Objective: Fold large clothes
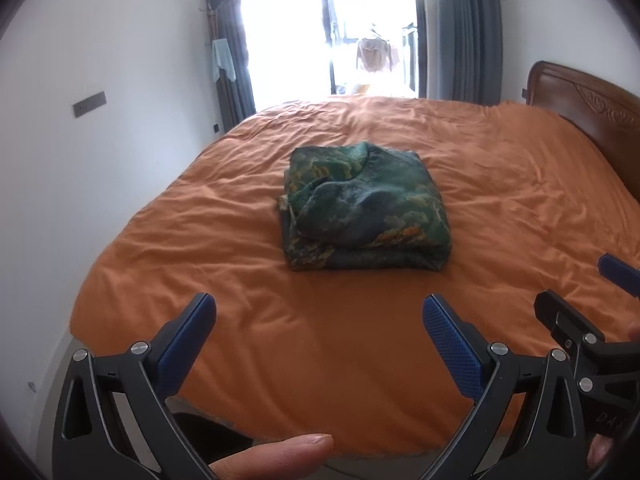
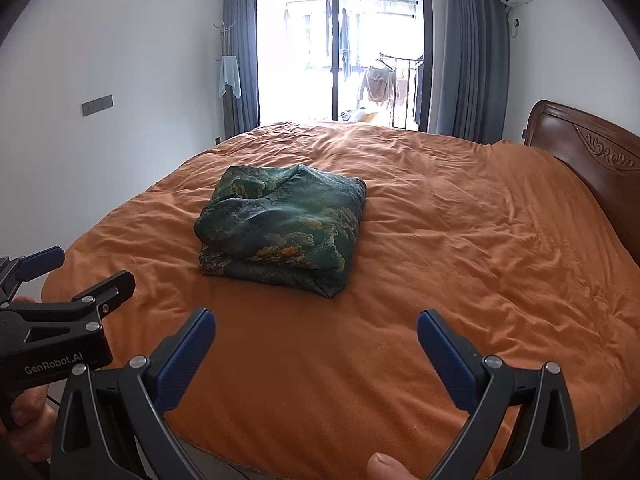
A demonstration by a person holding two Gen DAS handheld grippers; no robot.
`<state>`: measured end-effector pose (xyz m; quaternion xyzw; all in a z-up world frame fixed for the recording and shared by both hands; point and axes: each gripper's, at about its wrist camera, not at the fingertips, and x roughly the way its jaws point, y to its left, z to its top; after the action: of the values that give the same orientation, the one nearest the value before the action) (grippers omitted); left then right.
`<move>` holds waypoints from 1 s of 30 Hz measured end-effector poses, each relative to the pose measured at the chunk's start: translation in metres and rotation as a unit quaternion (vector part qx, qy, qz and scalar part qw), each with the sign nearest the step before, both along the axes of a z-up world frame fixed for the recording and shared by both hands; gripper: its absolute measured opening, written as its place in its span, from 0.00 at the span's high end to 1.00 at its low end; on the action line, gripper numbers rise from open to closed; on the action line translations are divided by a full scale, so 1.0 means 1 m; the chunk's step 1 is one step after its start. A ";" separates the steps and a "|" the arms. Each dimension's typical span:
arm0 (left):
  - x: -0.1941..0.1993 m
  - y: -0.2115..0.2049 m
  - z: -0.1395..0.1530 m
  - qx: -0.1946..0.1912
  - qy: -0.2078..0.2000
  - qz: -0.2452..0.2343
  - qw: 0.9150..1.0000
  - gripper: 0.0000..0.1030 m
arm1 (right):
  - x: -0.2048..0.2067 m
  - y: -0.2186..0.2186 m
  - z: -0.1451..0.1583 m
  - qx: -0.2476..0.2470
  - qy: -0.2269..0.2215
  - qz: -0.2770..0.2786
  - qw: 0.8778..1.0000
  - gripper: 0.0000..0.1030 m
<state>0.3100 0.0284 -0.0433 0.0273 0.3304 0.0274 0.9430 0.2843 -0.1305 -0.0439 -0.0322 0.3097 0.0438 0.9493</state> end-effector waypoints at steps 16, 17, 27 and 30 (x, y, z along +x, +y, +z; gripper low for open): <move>-0.004 0.002 0.003 -0.004 0.003 0.000 1.000 0.00 | -0.003 0.002 0.010 -0.016 0.003 -0.004 1.000 0.00; -0.004 0.002 0.003 -0.005 0.003 0.001 1.000 0.00 | -0.003 0.002 0.010 -0.017 0.004 -0.004 1.000 0.00; -0.004 0.003 0.002 0.001 0.006 -0.002 1.000 0.00 | -0.002 0.005 0.011 -0.016 0.009 0.000 1.000 0.00; -0.004 0.003 0.002 0.001 0.005 -0.001 1.000 0.00 | -0.002 0.007 0.010 -0.019 0.011 0.001 1.000 0.00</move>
<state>0.3062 0.0313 -0.0412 0.0287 0.3353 0.0264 0.9413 0.2825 -0.1236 -0.0336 -0.0504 0.3210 0.0392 0.9449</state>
